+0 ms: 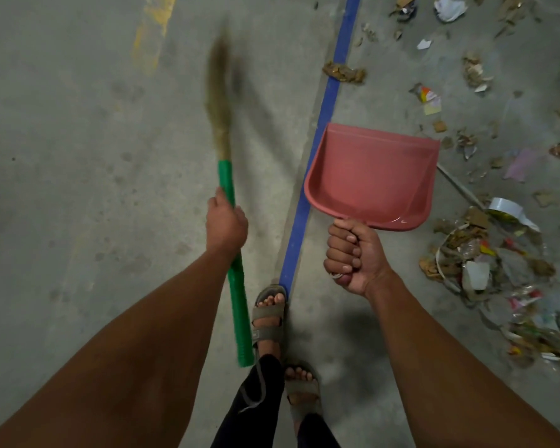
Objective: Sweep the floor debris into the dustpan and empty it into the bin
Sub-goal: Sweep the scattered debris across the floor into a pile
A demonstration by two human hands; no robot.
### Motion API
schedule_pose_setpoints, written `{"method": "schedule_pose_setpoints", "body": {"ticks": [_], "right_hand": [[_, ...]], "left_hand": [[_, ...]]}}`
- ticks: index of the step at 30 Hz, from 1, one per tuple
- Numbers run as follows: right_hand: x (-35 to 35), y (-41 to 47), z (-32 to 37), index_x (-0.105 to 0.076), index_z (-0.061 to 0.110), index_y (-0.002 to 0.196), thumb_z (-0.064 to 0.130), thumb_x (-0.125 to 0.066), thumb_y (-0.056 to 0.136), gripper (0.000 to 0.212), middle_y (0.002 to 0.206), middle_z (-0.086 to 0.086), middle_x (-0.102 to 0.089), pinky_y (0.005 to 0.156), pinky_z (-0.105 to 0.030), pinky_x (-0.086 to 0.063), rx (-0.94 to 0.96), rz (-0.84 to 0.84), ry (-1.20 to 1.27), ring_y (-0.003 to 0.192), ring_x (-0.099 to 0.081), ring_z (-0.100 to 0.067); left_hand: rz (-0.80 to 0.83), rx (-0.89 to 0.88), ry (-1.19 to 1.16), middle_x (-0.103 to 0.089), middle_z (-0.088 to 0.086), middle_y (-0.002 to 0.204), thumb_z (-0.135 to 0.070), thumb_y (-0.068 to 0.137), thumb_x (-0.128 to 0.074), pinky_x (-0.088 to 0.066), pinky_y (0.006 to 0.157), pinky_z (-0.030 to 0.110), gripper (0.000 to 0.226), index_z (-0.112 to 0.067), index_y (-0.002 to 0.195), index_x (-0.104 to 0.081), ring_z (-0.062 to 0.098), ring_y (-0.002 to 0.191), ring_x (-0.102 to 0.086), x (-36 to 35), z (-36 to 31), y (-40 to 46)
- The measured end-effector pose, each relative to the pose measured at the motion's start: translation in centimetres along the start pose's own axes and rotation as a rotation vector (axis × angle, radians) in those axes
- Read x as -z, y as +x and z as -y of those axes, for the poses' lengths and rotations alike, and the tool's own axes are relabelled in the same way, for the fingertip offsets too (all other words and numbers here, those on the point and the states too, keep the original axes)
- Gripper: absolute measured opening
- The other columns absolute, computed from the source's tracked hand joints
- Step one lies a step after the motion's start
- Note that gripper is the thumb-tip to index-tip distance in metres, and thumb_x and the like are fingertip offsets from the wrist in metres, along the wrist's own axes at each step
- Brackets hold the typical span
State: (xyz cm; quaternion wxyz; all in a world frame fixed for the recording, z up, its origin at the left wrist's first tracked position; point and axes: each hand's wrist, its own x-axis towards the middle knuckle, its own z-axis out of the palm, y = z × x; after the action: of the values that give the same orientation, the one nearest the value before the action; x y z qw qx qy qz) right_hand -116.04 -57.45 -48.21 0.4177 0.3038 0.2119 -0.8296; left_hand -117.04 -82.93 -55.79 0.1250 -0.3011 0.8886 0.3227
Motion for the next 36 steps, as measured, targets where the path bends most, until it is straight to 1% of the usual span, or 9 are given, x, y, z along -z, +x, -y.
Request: {"method": "schedule_pose_setpoints", "body": {"ticks": [3, 6, 10, 16, 21, 26, 31, 34, 36], "right_hand": [[0.3, 0.1, -0.1, -0.035, 0.023, 0.056, 0.022, -0.041, 0.099, 0.044, 0.037, 0.009, -0.024, 0.036, -0.020, -0.012, 0.011, -0.016, 0.005, 0.032, -0.009, -0.007], [0.8, 0.2, -0.2, -0.035, 0.023, 0.056, 0.022, -0.044, 0.097, 0.042, 0.038, 0.009, -0.023, 0.036, -0.019, -0.012, 0.022, -0.035, 0.018, 0.032, -0.009, -0.007], [1.2, 0.2, 0.0, -0.033, 0.023, 0.056, 0.022, -0.046, 0.095, 0.041, 0.037, 0.009, -0.022, 0.036, -0.019, -0.012, 0.033, -0.056, 0.023, 0.032, -0.010, -0.007], [1.4, 0.1, 1.2, -0.035, 0.023, 0.056, 0.022, -0.045, 0.096, 0.042, 0.037, 0.009, -0.024, 0.034, -0.018, -0.016, 0.054, -0.053, 0.039, 0.031, -0.010, -0.008], [0.8, 0.0, 2.3, -0.035, 0.023, 0.056, 0.022, -0.045, 0.096, 0.042, 0.037, 0.009, -0.023, 0.034, -0.019, -0.015, 0.087, -0.056, 0.044, 0.031, -0.010, -0.007], [-0.3, -0.1, 3.4, -0.034, 0.023, 0.056, 0.021, -0.046, 0.096, 0.042, 0.037, 0.009, -0.023, 0.034, -0.018, -0.016, 0.107, -0.051, 0.053, 0.031, -0.010, -0.008], [-1.2, 0.0, 4.6, -0.034, 0.024, 0.055, 0.022, -0.045, 0.096, 0.042, 0.037, 0.009, -0.022, 0.037, -0.020, -0.011, 0.129, -0.059, 0.051, 0.027, -0.016, -0.006], [-1.2, 0.4, 5.0, -0.033, 0.024, 0.056, 0.022, -0.046, 0.095, 0.042, 0.037, 0.009, -0.022, 0.036, -0.020, -0.012, 0.131, -0.058, 0.053, 0.026, -0.020, -0.005], [-1.0, 0.8, 5.2, -0.033, 0.024, 0.056, 0.022, -0.047, 0.095, 0.041, 0.037, 0.009, -0.022, 0.036, -0.020, -0.012, 0.132, -0.060, 0.054, 0.026, -0.020, -0.005]], "left_hand": [[0.004, 0.293, 0.000, -0.052, 0.021, 0.134, -0.017, 0.101, -0.052, -0.053, 0.098, 0.043, 0.051, -0.001, 0.147, -0.039, 0.038, 0.117, -0.060, 0.4, -0.8, 2.2], [0.125, 0.334, 0.083, -0.057, 0.021, 0.130, -0.019, 0.099, -0.058, -0.049, 0.082, 0.035, 0.043, 0.000, 0.137, -0.049, 0.037, 0.111, -0.063, -0.3, -2.3, 3.3], [0.288, 0.025, 0.205, -0.061, 0.016, 0.116, -0.014, 0.095, -0.058, -0.047, 0.075, 0.033, 0.044, -0.004, 0.138, -0.050, 0.033, 0.098, -0.064, -2.7, -5.0, 3.1], [0.627, -0.648, 0.379, -0.062, 0.020, 0.134, -0.002, 0.091, -0.054, -0.050, 0.092, 0.039, 0.063, -0.017, 0.151, -0.045, 0.038, 0.118, -0.061, -5.4, -8.9, 2.8], [0.633, -0.831, 0.326, -0.048, 0.013, 0.152, -0.006, 0.092, -0.055, -0.052, 0.100, 0.044, 0.069, -0.016, 0.157, -0.036, 0.036, 0.123, -0.059, -5.3, -7.7, 2.6], [0.333, -0.603, 0.177, -0.041, 0.010, 0.155, -0.011, 0.097, -0.055, -0.052, 0.099, 0.045, 0.067, -0.014, 0.159, -0.030, 0.035, 0.118, -0.060, -2.4, -5.4, 3.2], [0.063, -0.128, 0.079, -0.039, 0.015, 0.149, -0.016, 0.104, -0.050, -0.053, 0.101, 0.044, 0.063, -0.005, 0.159, -0.022, 0.031, 0.113, -0.061, -0.4, -5.7, 4.8], [0.066, 0.182, 0.051, -0.042, 0.019, 0.146, -0.014, 0.099, -0.054, -0.051, 0.104, 0.047, 0.060, 0.000, 0.152, -0.030, 0.039, 0.121, -0.058, -0.3, -6.9, 6.5], [0.144, 0.269, 0.108, -0.052, 0.021, 0.137, -0.015, 0.096, -0.057, -0.052, 0.098, 0.043, 0.050, 0.001, 0.141, -0.043, 0.040, 0.118, -0.060, -0.6, -7.7, 7.2]]}}
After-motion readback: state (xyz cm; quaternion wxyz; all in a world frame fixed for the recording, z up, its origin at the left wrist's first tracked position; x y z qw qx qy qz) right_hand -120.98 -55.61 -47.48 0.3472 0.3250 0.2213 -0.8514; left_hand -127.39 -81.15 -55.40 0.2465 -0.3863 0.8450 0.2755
